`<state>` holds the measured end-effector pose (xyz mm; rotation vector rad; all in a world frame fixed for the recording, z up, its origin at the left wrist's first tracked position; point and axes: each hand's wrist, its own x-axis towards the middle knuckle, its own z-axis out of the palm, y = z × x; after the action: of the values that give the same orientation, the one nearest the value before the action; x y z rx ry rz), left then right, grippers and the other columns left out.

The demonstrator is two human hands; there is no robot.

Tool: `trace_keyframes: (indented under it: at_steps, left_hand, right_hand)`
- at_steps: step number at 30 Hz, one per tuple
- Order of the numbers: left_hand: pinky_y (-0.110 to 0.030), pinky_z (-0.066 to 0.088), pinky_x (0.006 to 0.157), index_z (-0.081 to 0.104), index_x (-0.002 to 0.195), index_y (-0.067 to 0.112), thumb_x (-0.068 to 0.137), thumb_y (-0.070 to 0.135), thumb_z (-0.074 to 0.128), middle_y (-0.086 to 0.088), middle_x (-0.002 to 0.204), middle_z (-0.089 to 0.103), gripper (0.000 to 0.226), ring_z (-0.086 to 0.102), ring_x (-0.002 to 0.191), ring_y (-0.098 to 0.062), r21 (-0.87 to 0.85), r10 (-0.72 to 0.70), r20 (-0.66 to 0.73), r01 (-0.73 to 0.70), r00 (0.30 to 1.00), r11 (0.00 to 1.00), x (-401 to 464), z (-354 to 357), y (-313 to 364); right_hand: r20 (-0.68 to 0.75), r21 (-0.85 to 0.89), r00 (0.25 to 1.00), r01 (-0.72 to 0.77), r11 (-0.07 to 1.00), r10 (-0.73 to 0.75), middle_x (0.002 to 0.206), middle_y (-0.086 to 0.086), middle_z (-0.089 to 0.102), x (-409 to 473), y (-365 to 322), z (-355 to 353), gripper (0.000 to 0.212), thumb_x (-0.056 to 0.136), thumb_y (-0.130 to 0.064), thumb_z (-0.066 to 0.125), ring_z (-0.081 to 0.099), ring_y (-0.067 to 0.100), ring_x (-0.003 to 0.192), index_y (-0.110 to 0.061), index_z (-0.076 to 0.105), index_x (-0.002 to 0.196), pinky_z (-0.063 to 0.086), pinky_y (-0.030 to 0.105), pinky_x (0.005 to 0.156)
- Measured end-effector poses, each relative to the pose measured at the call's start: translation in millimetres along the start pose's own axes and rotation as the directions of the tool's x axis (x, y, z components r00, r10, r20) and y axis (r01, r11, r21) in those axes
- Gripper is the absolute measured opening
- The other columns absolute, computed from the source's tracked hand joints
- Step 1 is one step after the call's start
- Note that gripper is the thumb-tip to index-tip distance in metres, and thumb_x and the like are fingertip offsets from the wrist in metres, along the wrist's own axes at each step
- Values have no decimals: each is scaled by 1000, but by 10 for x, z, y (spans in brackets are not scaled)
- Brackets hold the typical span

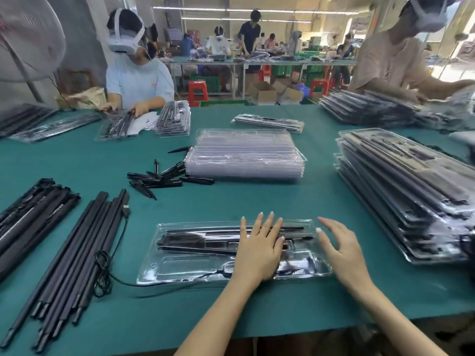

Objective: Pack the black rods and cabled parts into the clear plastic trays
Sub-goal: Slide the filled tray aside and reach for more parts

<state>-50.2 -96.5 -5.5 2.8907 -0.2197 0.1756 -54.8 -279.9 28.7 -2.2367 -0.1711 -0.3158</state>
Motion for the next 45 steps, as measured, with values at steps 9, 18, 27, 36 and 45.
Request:
trace_keyframes:
  at_steps: [9, 18, 27, 36, 45]
  left_hand:
    - [-47, -21, 113, 3, 152, 31, 102, 45, 16, 13, 160, 0, 54, -10, 146, -9, -44, -10, -32, 9, 999, 999, 1, -15, 1]
    - [-47, -23, 111, 5, 153, 28, 102, 44, 17, 12, 160, 3, 54, -9, 146, -9, -68, -35, -19, 34, 999, 997, 24, -52, 8]
    - [-55, -22, 110, -6, 152, 23, 103, 42, 11, 7, 160, -9, 55, -16, 145, -12, -13, -35, 170, 38, 985, 999, 111, -115, -28]
    - [-53, -22, 110, 0, 153, 25, 102, 43, 12, 10, 160, -3, 55, -12, 146, -10, -20, -45, 91, 47, 995, 999, 51, -73, -2]
    - [-35, 23, 117, 45, 134, 14, 93, -10, 37, 2, 140, 44, 49, 34, 138, -14, -982, -358, -34, 36, 933, 187, 1, -393, -345]
  right_hand:
    - [283, -50, 925, -249, 967, 253, 95, 1, 65, -124, 45, -149, 12, 84, -14, 71, 61, 19, 87, -20, 61, 85, 43, 27, 75]
    - [521, 328, 697, -696, 639, 493, 65, 18, 69, 17, 56, -236, 18, 87, -2, 65, 70, 27, 56, -9, 52, 99, 53, 23, 45]
    - [579, 162, 599, -750, 641, 554, 59, 13, 66, 166, 25, -197, 24, 90, -21, 65, 59, 9, 41, 1, 64, 80, 46, 15, 40]
    - [475, 179, 705, -663, 727, 527, 47, 7, 60, 101, 72, -102, 24, 89, -11, 63, 42, 12, 40, -4, 59, 67, 32, 14, 36]
    - [486, 196, 756, -584, 787, 440, 52, 10, 61, 95, 111, -113, 27, 90, -17, 64, 43, 7, 34, -4, 62, 66, 33, 14, 36]
